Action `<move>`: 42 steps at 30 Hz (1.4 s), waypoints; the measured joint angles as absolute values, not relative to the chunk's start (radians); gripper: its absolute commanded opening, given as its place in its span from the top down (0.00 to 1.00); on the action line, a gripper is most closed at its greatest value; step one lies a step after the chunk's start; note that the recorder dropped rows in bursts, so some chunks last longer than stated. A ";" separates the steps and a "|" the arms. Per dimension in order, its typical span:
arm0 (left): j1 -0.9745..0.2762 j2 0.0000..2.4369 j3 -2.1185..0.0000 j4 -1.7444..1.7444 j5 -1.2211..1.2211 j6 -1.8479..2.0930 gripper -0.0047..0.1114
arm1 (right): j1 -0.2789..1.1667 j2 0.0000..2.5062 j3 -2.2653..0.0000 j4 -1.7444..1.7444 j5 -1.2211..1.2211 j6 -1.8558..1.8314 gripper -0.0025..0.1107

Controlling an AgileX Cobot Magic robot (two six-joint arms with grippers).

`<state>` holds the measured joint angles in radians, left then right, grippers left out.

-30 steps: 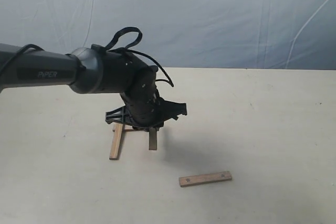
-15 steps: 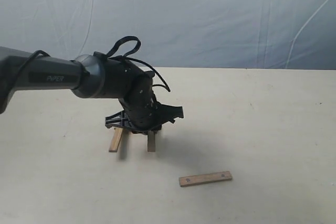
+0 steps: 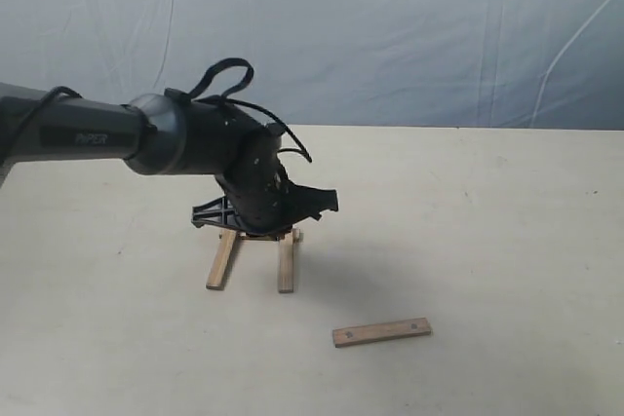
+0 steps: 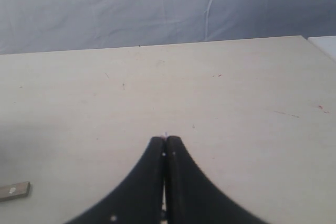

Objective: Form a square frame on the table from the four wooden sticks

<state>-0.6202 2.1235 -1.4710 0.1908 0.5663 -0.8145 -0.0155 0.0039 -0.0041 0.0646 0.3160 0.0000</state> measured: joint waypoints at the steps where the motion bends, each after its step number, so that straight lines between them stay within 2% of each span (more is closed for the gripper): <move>1: -0.620 2.096 -1.471 0.191 0.577 -0.792 0.76 | -0.015 0.004 -0.004 0.065 0.316 0.000 0.98; 3: -0.619 2.058 -1.471 0.191 0.605 -0.758 0.66 | -0.015 0.004 -0.004 0.065 0.316 0.000 0.98; 5: -0.614 2.020 -1.471 0.189 0.642 -0.722 0.66 | -0.015 0.004 -0.004 0.065 0.316 0.000 0.98; 7: -0.599 1.977 -1.471 0.182 0.702 -0.657 0.77 | -0.015 0.004 -0.004 0.065 0.316 0.000 0.98; 9: -0.574 1.935 -1.471 0.177 0.770 -0.589 0.96 | -0.015 0.004 -0.004 0.065 0.316 0.000 0.98; 15: -0.452 1.751 -1.359 0.120 0.882 -0.429 0.96 | -0.015 0.004 -0.004 0.065 0.316 0.000 0.98; 24: -0.176 1.277 -0.984 0.036 0.743 -0.295 0.96 | -0.015 0.004 -0.004 0.065 0.316 0.000 0.98; 34: -0.152 0.631 -0.631 -0.023 0.495 -0.282 0.96 | -0.015 0.004 -0.004 0.065 0.316 0.000 0.98; 42: -0.152 0.225 -0.438 -0.056 0.388 -0.284 0.96 | -0.015 0.004 -0.004 0.065 0.309 0.000 0.98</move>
<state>-0.1523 0.2250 -0.4381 -0.0564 0.3882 -0.2836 -0.0155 0.0039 -0.0041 0.0646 0.3091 0.0000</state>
